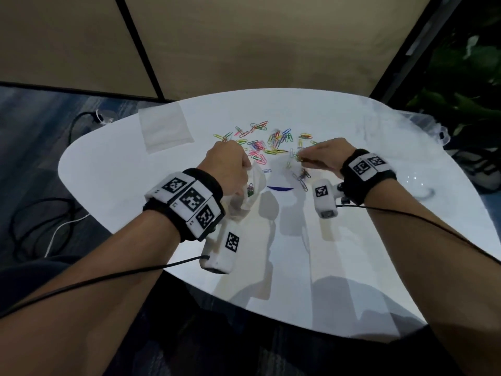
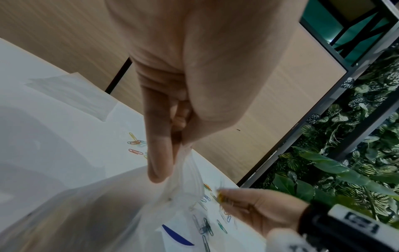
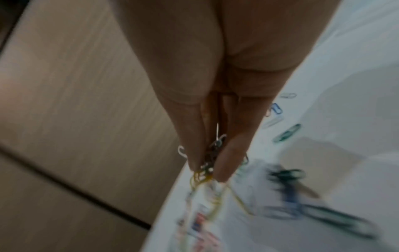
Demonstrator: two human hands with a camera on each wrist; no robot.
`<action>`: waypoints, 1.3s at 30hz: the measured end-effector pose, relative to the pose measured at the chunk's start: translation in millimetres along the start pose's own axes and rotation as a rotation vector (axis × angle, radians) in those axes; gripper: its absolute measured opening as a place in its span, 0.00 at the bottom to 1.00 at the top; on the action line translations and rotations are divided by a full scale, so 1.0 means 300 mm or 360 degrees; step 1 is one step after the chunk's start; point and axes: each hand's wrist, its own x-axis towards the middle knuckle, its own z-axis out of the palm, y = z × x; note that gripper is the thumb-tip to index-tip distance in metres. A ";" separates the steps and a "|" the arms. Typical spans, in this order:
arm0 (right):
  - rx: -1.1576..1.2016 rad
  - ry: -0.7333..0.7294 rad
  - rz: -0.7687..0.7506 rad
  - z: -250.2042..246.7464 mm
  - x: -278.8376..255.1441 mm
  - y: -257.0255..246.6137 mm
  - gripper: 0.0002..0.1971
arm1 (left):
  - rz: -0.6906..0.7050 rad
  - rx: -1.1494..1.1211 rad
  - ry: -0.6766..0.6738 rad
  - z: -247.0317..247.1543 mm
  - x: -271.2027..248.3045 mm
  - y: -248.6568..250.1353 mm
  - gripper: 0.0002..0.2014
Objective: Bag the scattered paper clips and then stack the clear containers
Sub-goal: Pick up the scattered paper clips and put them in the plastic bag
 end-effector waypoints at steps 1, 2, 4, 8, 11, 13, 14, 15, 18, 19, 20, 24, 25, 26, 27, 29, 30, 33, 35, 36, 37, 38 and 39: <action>0.0262 -0.0100 0.0002 -0.005 -0.035 -0.041 0.06 | -0.0002 0.0004 -0.0011 0.000 0.000 0.000 0.14; 0.0388 -0.0195 -0.0009 -0.005 -0.073 -0.085 0.07 | -0.0005 0.0010 -0.0018 -0.001 0.000 0.001 0.14; 0.0444 -0.0422 -0.0071 0.017 -0.148 -0.169 0.09 | -0.0014 0.0019 -0.0016 -0.004 -0.001 0.002 0.13; 0.0228 -0.0790 -0.0100 0.110 -0.240 -0.233 0.10 | -0.0059 -0.0028 0.0052 -0.005 -0.001 -0.002 0.15; -0.0065 -0.0748 -0.0134 0.207 -0.251 -0.199 0.06 | -0.0076 -0.0089 0.0089 -0.006 0.004 -0.010 0.15; -0.0243 -0.0575 -0.0209 0.256 -0.239 -0.168 0.04 | -0.0081 -0.0108 0.0109 -0.011 0.001 -0.011 0.13; -0.0288 -0.0516 -0.0243 0.275 -0.234 -0.155 0.03 | -0.0079 -0.0107 0.0113 -0.014 0.001 -0.012 0.12; -0.0306 -0.0498 -0.0260 0.294 -0.231 -0.145 0.02 | -0.0073 -0.0107 0.0113 -0.018 0.002 -0.016 0.12; -0.0407 -0.0600 -0.0304 0.326 -0.231 -0.131 0.04 | -0.0073 -0.0119 0.0108 -0.029 0.004 -0.023 0.13; -0.0535 -0.0624 -0.0336 0.333 -0.231 -0.130 0.05 | -0.0073 -0.0138 0.0105 -0.030 0.005 -0.025 0.13; -0.0700 -0.0624 -0.0386 0.337 -0.228 -0.133 0.07 | -0.0067 -0.0152 0.0100 -0.030 0.004 -0.024 0.14; -0.0963 -0.0513 -0.0526 0.325 -0.217 -0.164 0.06 | -0.0046 -0.0178 0.0090 -0.030 0.000 -0.030 0.14; -0.0841 -0.0515 -0.0501 0.313 -0.212 -0.174 0.04 | -0.0053 -0.0187 0.0103 -0.033 0.000 -0.037 0.15; -0.0704 -0.0486 -0.0474 0.292 -0.204 -0.185 0.04 | -0.0059 -0.0195 0.0120 -0.037 0.001 -0.044 0.15; -0.0619 -0.0411 -0.0464 0.266 -0.188 -0.190 0.04 | -0.0070 -0.0206 0.0135 -0.042 0.001 -0.052 0.15; -0.0728 -0.0150 -0.0443 0.186 -0.124 -0.171 0.10 | -0.0089 -0.0220 0.0154 -0.052 -0.001 -0.065 0.15; -0.0894 -0.0023 -0.0359 0.138 -0.083 -0.142 0.18 | -0.0092 -0.0215 0.0158 -0.057 -0.002 -0.072 0.15; -0.1381 0.0135 0.0058 0.002 0.008 0.021 0.46 | -0.0090 -0.0189 0.0159 -0.069 -0.010 -0.091 0.14; -0.1457 0.0099 0.0116 -0.040 0.040 0.136 0.52 | -0.0083 -0.0173 0.0150 -0.078 -0.017 -0.105 0.14; -0.1472 0.0109 0.0075 -0.042 0.037 0.164 0.49 | -0.0076 -0.0163 0.0144 -0.084 -0.020 -0.108 0.13; -0.1458 0.0138 -0.0006 -0.032 0.034 0.180 0.43 | -0.0077 -0.0157 0.0142 -0.090 -0.025 -0.114 0.14; -0.1403 0.0181 -0.0086 -0.019 0.027 0.183 0.37 | -0.0077 -0.0154 0.0140 -0.095 -0.028 -0.116 0.14; -0.1315 0.0200 -0.0164 -0.004 0.028 0.184 0.31 | -0.0078 -0.0156 0.0138 -0.098 -0.031 -0.120 0.14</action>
